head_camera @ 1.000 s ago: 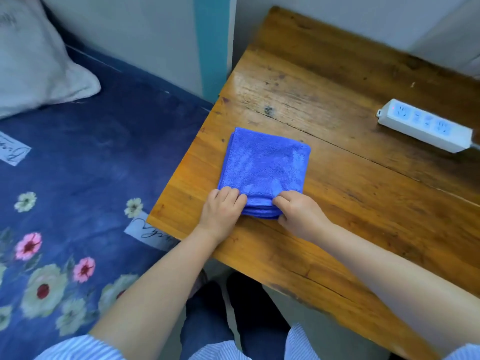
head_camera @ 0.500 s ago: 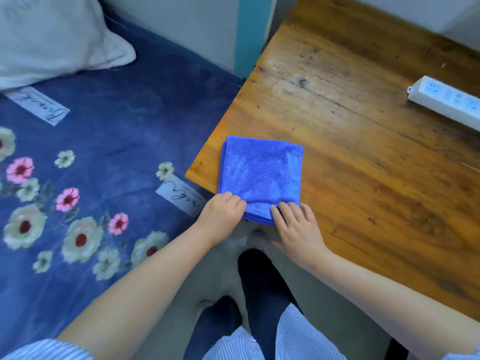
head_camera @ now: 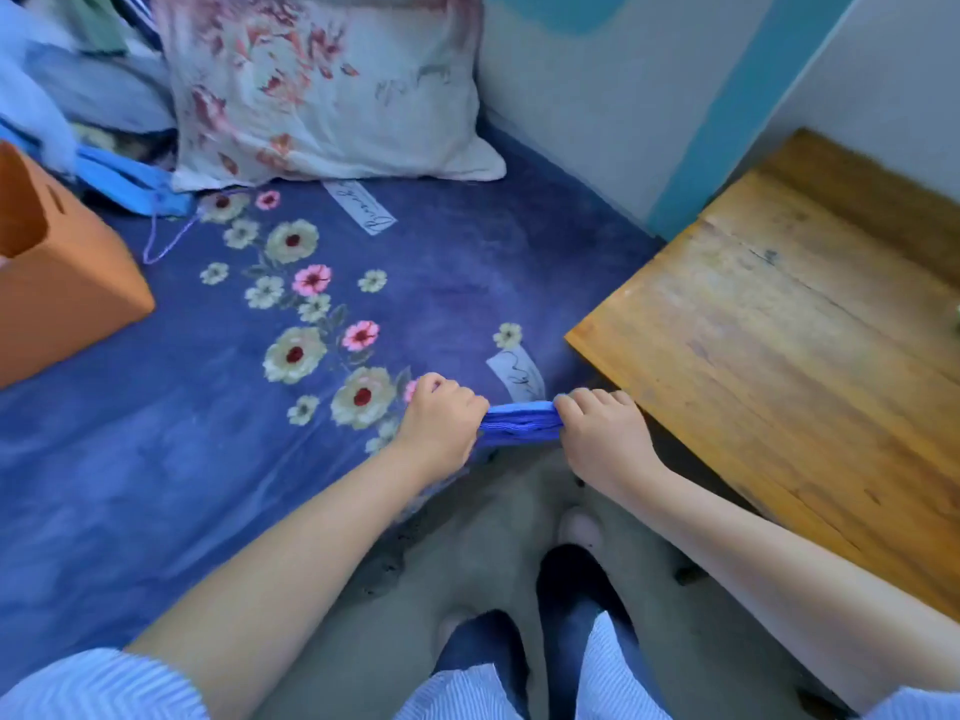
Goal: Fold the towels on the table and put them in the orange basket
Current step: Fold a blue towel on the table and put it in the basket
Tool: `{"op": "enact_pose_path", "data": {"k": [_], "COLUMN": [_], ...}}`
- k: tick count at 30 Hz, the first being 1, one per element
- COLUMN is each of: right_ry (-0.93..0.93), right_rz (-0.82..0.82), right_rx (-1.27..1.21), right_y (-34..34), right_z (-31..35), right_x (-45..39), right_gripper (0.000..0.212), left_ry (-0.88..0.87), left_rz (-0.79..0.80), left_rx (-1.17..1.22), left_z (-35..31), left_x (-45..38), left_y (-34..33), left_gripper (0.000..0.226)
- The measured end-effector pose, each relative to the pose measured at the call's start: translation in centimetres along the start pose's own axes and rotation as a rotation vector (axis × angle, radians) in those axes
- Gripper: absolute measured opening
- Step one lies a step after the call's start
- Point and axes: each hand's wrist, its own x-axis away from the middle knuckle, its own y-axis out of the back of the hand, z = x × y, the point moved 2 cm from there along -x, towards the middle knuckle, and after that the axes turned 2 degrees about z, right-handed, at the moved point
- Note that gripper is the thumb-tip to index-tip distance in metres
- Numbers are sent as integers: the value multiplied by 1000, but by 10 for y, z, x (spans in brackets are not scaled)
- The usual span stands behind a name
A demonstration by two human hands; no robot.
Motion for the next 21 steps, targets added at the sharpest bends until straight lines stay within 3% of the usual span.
{"op": "enact_pose_path", "data": {"k": [2, 4, 7, 13, 21], "right_ry": [25, 94, 201, 492, 711], "right_rz": [85, 155, 254, 210, 181], "right_rx": [-17, -74, -159, -144, -158], "right_y": [22, 31, 38, 57, 95], "right_z": [37, 81, 140, 244, 355], "right_x": [-20, -41, -67, -120, -231], "right_gripper": [25, 15, 25, 22, 21], "left_ry": [148, 303, 515, 763, 953], "left_rz": [-9, 50, 54, 49, 8], "left_rx": [34, 140, 145, 21, 7], "left_z": [21, 47, 76, 137, 266], "left_x": [36, 85, 144, 237, 292], "left_y": [6, 7, -2, 6, 30], "left_gripper": [41, 54, 71, 43, 42]}}
